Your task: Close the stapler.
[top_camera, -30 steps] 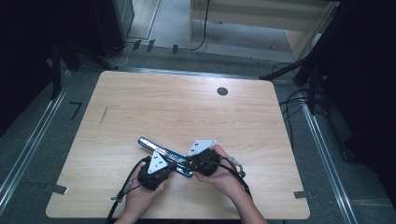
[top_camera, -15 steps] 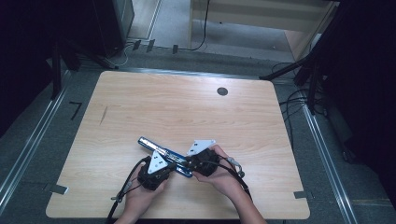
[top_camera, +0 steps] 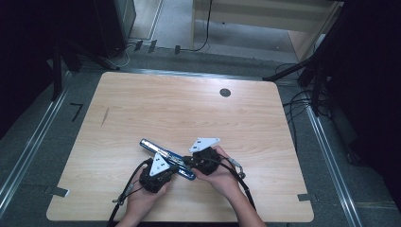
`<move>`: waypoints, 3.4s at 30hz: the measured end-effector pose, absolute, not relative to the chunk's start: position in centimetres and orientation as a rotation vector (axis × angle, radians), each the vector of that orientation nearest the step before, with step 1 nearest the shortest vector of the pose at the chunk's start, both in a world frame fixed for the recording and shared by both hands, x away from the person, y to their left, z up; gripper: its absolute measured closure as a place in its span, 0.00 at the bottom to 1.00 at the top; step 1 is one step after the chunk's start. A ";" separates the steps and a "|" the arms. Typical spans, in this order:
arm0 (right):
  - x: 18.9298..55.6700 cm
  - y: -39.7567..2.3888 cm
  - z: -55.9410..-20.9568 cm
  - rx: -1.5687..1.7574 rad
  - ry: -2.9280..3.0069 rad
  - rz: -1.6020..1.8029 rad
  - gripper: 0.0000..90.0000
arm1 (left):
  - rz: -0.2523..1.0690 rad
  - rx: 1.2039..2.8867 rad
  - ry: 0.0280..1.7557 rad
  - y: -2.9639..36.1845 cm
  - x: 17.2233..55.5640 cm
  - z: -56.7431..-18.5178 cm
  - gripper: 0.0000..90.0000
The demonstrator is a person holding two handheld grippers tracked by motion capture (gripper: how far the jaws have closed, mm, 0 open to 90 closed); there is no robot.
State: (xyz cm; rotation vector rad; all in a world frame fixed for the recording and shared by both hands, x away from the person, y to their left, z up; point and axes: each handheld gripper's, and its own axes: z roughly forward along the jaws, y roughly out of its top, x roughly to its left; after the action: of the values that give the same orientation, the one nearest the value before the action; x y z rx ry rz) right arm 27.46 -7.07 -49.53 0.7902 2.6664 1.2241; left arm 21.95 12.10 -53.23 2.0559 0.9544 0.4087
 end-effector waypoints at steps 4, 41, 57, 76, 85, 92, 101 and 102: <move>27.5 -6.5 -49.8 0.797 2.653 1.235 1.00 | 0.409 2.055 0.955 12.1 21.9 -53.2 1.00; 27.3 -6.8 -49.8 0.796 2.630 1.246 1.00 | 0.396 2.047 0.962 12.2 22.0 -53.2 1.00; 27.5 -5.8 -49.6 0.820 2.584 1.327 1.00 | 0.377 2.012 1.002 13.1 22.0 -53.0 1.00; 28.1 -3.7 -48.7 0.775 2.579 1.360 1.00 | 0.446 1.914 1.211 19.9 23.8 -52.4 1.00; 29.0 -1.6 -48.3 0.747 2.593 1.364 1.00 | 0.421 1.895 1.282 20.8 24.6 -52.9 1.00; 29.8 -0.3 -48.3 0.737 2.607 1.346 1.00 | 0.437 1.881 1.333 21.0 25.1 -53.0 1.00; 30.6 1.1 -48.7 0.729 2.623 1.306 1.00 | 0.443 1.886 1.338 20.7 25.5 -53.1 1.00; 30.6 1.3 -48.7 0.732 2.626 1.300 1.00 | 0.438 1.884 1.342 20.8 25.5 -53.1 1.00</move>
State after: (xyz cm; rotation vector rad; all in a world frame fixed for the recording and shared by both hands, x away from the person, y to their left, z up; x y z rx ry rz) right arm 30.63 1.27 -48.73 0.7322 2.6263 1.3000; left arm 25.54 20.77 -53.05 1.8840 1.3418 0.4377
